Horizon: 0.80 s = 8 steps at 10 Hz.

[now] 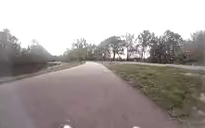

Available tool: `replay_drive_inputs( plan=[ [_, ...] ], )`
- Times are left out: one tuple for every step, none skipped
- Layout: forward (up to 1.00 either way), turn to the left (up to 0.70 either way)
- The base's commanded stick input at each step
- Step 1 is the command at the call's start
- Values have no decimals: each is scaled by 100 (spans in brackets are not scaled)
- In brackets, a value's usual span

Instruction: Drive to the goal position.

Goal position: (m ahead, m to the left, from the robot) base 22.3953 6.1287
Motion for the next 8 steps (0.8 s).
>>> replay_drive_inputs(
  plan=[
    [100,0],
    [100,0],
    [100,0],
    [100,0],
    [100,0],
    [100,0],
    [100,0],
    [100,0]
  ],
)
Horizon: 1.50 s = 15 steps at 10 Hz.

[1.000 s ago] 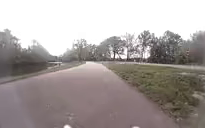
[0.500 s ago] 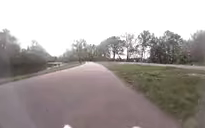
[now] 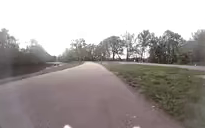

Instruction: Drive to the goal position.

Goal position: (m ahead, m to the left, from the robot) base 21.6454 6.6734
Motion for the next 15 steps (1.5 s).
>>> replay_drive_inputs(
  plan=[
    [100,0],
    [100,0],
    [100,0],
    [100,0],
    [100,0],
    [100,0],
    [100,0],
    [100,0],
    [100,0],
    [100,0],
    [100,0],
    [100,0],
    [100,0],
    [100,0],
    [100,0]
  ],
)
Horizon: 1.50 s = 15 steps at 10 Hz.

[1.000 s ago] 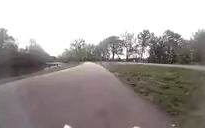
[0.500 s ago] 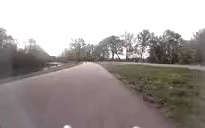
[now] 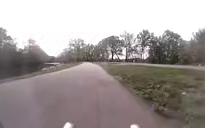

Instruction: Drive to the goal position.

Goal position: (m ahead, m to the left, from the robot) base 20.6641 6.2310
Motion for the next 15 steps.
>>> replay_drive_inputs(
  plan=[
    [100,0],
    [100,0],
    [100,0],
    [100,0],
    [100,0],
    [100,0],
    [100,0],
    [100,0],
    [100,0],
    [100,0],
    [100,0],
    [100,0],
    [100,0],
    [100,0],
    [100,0]
  ],
)
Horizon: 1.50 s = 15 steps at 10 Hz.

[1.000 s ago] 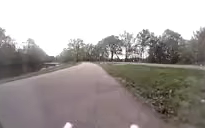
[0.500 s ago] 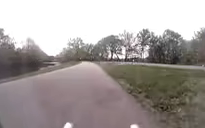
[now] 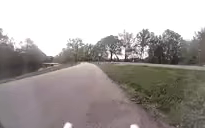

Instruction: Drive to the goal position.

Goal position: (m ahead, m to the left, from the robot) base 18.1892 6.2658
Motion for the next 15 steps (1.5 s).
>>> replay_drive_inputs(
  plan=[
    [100,0],
    [100,0],
    [100,0],
    [100,0],
    [100,0],
    [100,0],
    [100,0],
    [100,0],
    [100,0],
    [100,0],
    [100,0],
    [100,28],
    [100,39],
    [100,40],
    [100,19]
  ],
)
